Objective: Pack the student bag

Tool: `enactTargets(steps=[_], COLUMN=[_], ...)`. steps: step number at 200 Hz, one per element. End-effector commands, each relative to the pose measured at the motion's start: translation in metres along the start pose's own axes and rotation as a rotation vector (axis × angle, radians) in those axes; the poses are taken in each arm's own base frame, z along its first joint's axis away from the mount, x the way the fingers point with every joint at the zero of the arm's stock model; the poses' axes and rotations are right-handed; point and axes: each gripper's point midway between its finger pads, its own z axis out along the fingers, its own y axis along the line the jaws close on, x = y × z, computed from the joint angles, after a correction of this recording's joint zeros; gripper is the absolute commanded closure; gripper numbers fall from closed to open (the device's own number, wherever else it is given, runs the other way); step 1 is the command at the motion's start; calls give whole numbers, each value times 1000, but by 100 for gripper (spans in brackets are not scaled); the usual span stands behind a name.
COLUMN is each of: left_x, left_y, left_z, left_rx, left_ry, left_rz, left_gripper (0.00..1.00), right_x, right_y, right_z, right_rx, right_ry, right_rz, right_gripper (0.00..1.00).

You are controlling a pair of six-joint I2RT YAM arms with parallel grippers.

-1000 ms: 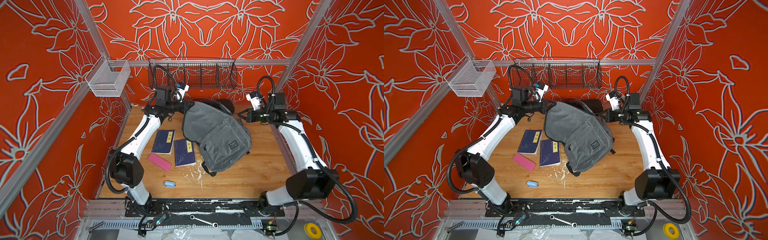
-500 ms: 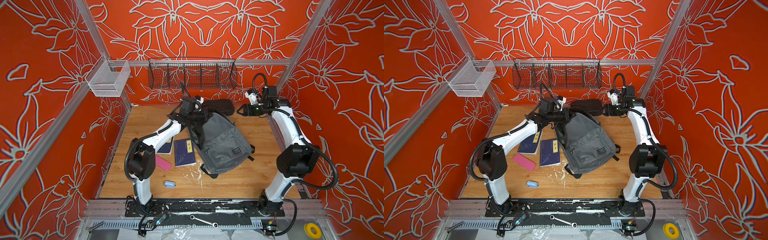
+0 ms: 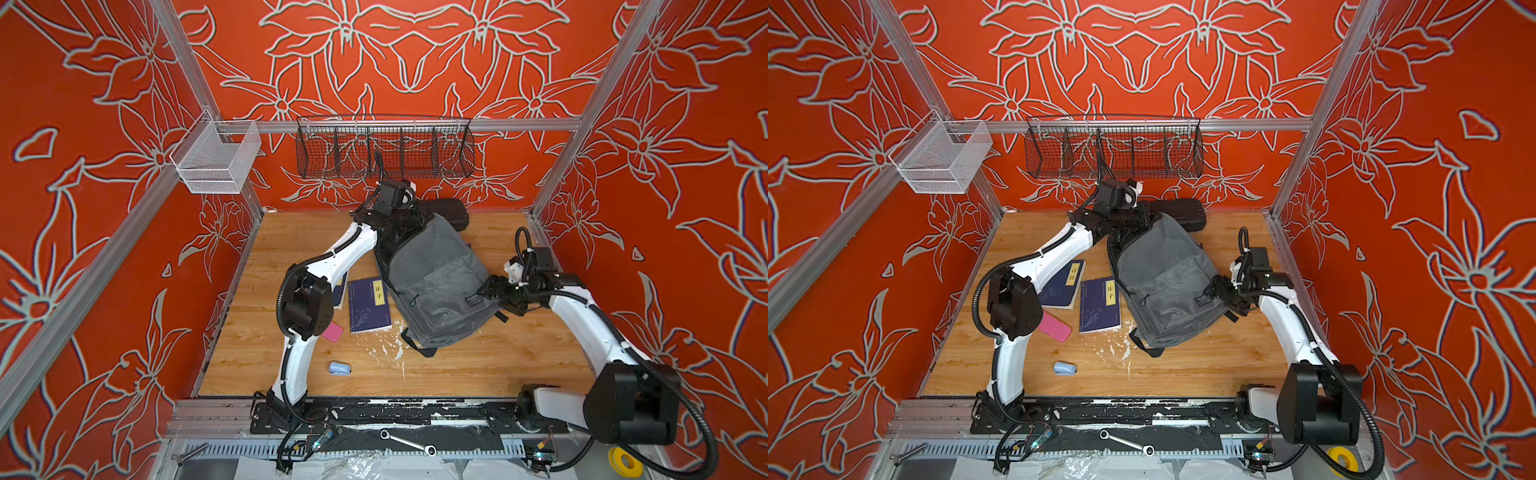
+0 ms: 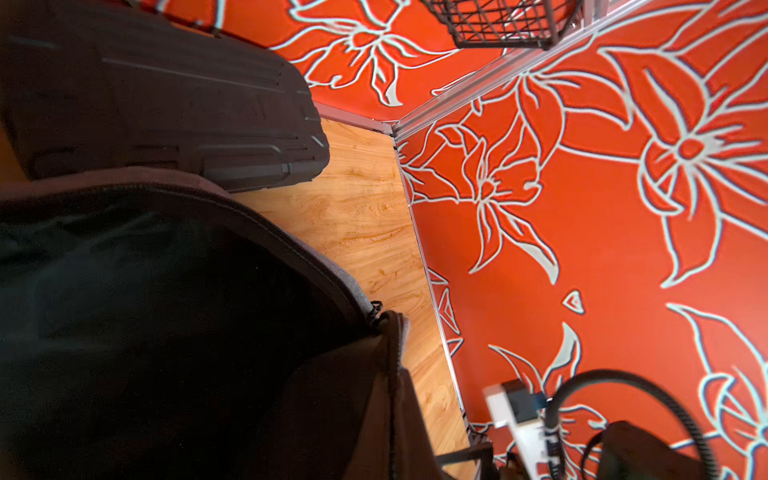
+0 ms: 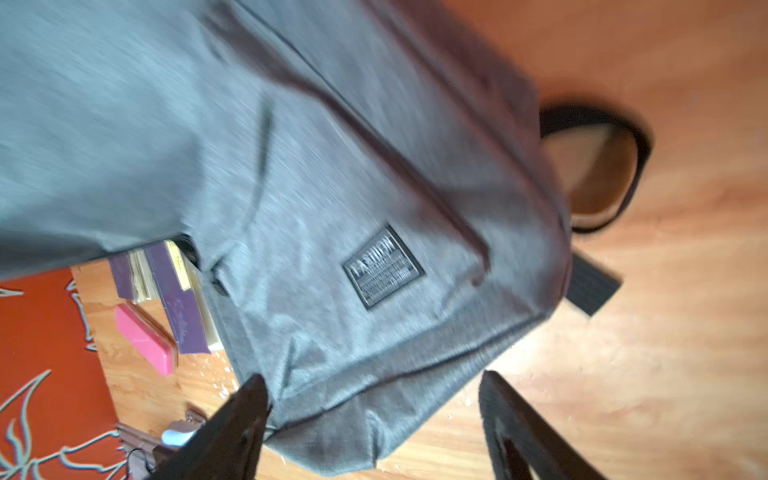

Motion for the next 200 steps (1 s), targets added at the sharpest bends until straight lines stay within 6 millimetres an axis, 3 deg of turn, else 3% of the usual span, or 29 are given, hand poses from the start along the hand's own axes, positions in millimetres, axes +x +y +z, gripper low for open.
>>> enactTargets(steps=[1, 31, 50, 64, 78, 92, 108, 136, 159, 172, 200], left_x=[2, 0, -1, 1, 1, 0, 0, 14, 37, 53, 88], left_y=[7, 8, 7, 4, 4, 3, 1, 3, 8, 11, 14], left_z=[4, 3, 4, 4, 1, -7, -19, -42, -49, -50, -44], left_rx=[-11, -3, 3, 9, 4, -2, -12, -40, -23, -7, -7], left_ry=[32, 42, 50, 65, 74, 78, 90, 125, 174, 207, 272], left_rz=[37, 44, 45, 42, 45, 39, 22, -55, -181, -264, -345], left_gripper=[100, 100, 100, 100, 100, 100, 100, 100, 100, 100, 100], right_x=[-4, 4, 3, 1, -3, -12, -27, -68, -102, -124, -173], right_y=[8, -3, -8, -5, -2, -4, -16, -43, -66, -74, -65], right_z=[10, 31, 45, 57, 59, 47, 24, -16, -31, -30, -17], right_rx=[-73, -44, -43, -79, -85, -30, 57, 152, 252, 285, 267], right_ry=[-42, 1, -8, 6, 14, -11, -68, -163, -158, -167, -147], right_rz=[126, 168, 196, 210, 191, 133, 68, 24, -7, -15, -59], right_gripper=[14, 8, 11, 29, 59, 83, 100, 100, 100, 100, 100])
